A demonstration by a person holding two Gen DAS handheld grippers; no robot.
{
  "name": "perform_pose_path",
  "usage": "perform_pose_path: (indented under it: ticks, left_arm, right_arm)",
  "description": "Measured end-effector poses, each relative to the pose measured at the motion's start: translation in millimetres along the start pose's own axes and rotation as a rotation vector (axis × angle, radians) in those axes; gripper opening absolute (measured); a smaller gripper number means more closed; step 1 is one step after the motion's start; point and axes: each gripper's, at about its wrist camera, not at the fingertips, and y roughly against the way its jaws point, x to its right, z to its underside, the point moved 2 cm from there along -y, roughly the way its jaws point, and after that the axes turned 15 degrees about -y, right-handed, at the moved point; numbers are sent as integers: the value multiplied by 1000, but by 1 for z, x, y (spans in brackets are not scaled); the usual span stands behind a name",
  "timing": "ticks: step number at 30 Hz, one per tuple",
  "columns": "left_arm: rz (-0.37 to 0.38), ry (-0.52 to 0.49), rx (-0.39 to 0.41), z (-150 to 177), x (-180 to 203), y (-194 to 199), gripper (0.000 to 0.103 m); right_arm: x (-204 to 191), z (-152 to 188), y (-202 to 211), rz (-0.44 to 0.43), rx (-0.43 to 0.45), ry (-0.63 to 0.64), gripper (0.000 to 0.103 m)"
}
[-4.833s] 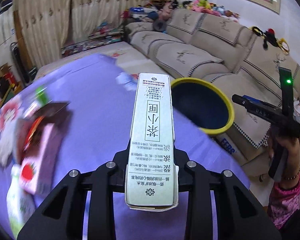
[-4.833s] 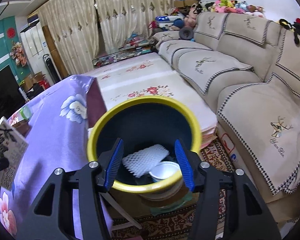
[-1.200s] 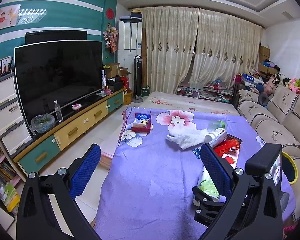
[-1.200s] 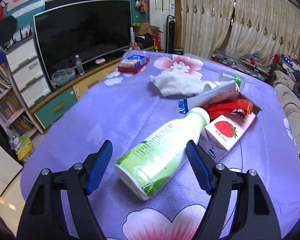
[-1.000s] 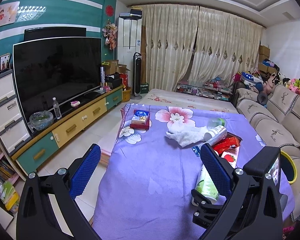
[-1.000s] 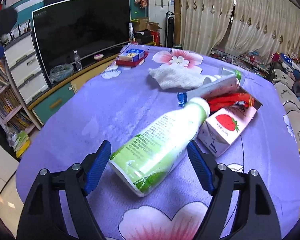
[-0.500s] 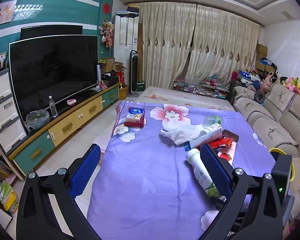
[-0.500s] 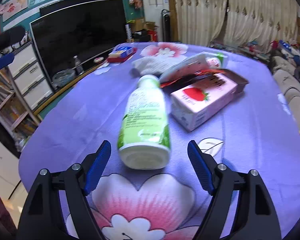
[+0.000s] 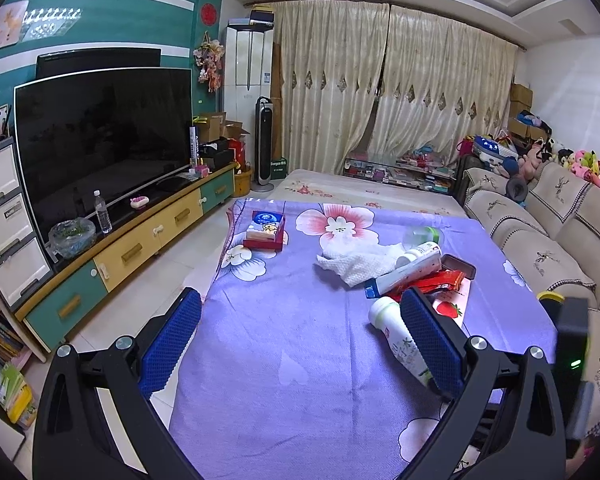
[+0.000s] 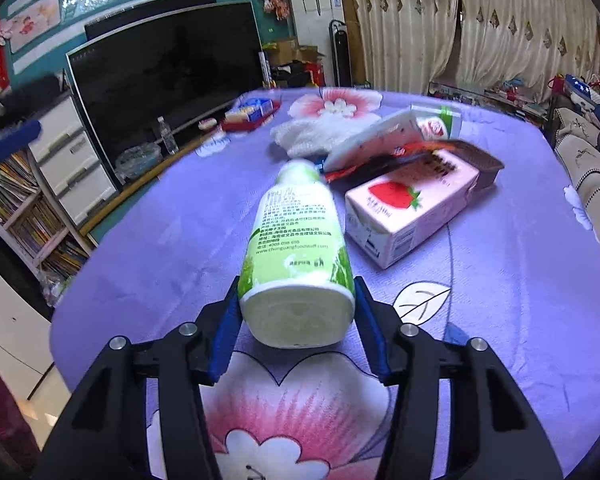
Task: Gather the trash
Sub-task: 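Grasp the white-green milk bottle with the right gripper and lift it, then carry the milk bottle over the yellow bin and open the right gripper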
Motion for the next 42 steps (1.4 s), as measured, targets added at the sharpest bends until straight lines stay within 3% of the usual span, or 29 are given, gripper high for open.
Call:
perform_pose_path:
  ticks: [14,42]
  left_arm:
    - [20,-19,7,-1,13,-2,98]
    - [129,-115,-32,-19,79,-31,98]
  right_arm:
    - [30,-28,83,-86,116,-66,50]
    - [107,-44,134,-75,181,-200,50]
